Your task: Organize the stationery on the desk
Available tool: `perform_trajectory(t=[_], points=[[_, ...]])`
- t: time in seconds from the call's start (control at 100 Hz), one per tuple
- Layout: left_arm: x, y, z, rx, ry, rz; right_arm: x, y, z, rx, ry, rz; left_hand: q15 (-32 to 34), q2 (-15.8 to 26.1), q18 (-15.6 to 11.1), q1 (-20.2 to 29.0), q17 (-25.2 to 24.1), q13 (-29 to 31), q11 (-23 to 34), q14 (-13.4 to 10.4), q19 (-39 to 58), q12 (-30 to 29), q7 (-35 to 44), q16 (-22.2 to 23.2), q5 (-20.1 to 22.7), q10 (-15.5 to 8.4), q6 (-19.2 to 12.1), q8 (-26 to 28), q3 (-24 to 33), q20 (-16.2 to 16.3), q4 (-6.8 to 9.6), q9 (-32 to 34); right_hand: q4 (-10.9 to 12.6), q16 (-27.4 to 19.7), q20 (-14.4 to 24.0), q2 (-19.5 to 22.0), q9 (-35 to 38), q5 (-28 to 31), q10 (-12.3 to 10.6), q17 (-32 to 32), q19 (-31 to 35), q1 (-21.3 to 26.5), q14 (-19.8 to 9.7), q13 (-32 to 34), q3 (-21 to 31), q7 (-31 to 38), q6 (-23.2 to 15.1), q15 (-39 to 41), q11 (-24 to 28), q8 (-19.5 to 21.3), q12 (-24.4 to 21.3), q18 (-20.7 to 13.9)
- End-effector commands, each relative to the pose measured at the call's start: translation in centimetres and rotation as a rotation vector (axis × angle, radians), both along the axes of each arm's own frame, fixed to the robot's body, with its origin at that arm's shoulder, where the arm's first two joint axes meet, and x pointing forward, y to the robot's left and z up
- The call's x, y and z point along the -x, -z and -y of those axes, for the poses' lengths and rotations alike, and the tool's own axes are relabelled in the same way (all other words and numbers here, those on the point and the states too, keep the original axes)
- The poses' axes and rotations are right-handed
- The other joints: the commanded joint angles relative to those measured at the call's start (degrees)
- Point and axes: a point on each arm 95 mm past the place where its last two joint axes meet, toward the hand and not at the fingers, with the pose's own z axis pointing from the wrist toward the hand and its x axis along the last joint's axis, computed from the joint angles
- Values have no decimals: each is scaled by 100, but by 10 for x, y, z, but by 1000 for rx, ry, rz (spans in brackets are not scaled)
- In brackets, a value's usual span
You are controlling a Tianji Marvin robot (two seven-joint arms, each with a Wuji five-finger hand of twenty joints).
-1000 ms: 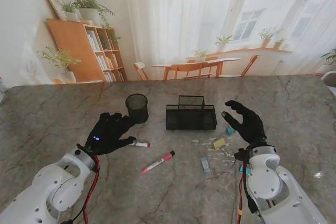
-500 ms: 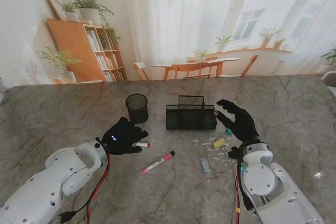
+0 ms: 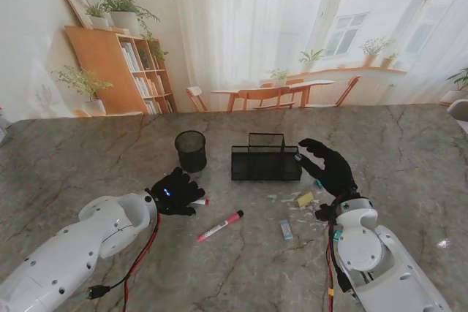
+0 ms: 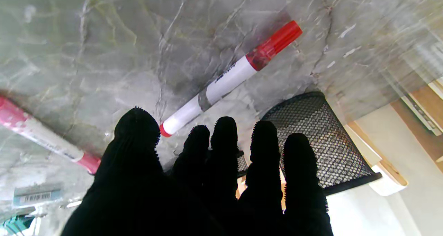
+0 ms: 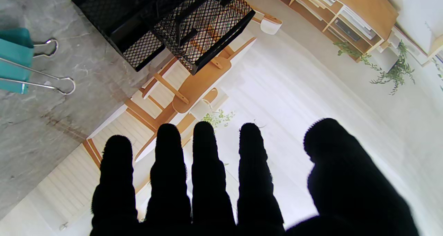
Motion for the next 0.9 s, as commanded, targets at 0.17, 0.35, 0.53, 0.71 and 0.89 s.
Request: perform_trajectory(t=[0.17,0.35,0.53,0.71,0.89], points=[[-10,11,4,-25,-11,-26,1,0,-1,-4,-2,-2,463,-277,-64,288,-136,-185,531,161,410,309,330,201,45,34,234,358,-19,129,-164,-158,142,45,103,158,28,75,10,-65,73,-82,11,-48,-97,82,6,12,16,-29,96,24],[-10,21,3,-54,-19,-41,2,-1,-1,-7,7,5,886,-413,-47,477,-27,-9,1095,141,756,568,788,389,227,-52,229,790,-1,253,-131,48,143,50,111,178,47,95,21,-61,84,-77,0,-45,-110,93,16,18,24,-23,104,20],[-6,30,1,-74,-21,-50,3,-2,0,-20,18,17,1428,-920,-51,928,185,279,1735,210,1186,743,1816,606,439,-194,79,1739,66,466,-106,446,145,57,119,211,63,124,30,-52,103,-64,7,-27,-123,108,27,32,33,-15,115,30],[-7,40,-2,-84,-35,-75,4,-3,0,-22,25,25,1894,-1445,-90,1423,520,690,2265,116,1524,989,3384,709,469,-412,-153,1202,156,672,-70,936,145,63,128,244,81,145,39,-45,129,-60,7,-9,-145,122,26,47,38,-8,125,36],[-6,41,-2,-76,-56,-83,5,-3,1,-27,32,31,2139,-1476,-153,1599,900,1163,2394,19,1781,1117,4079,722,785,-582,-264,660,214,802,-55,1465,146,67,131,262,93,173,42,-50,144,-46,14,-6,-165,134,6,53,41,-4,132,43]])
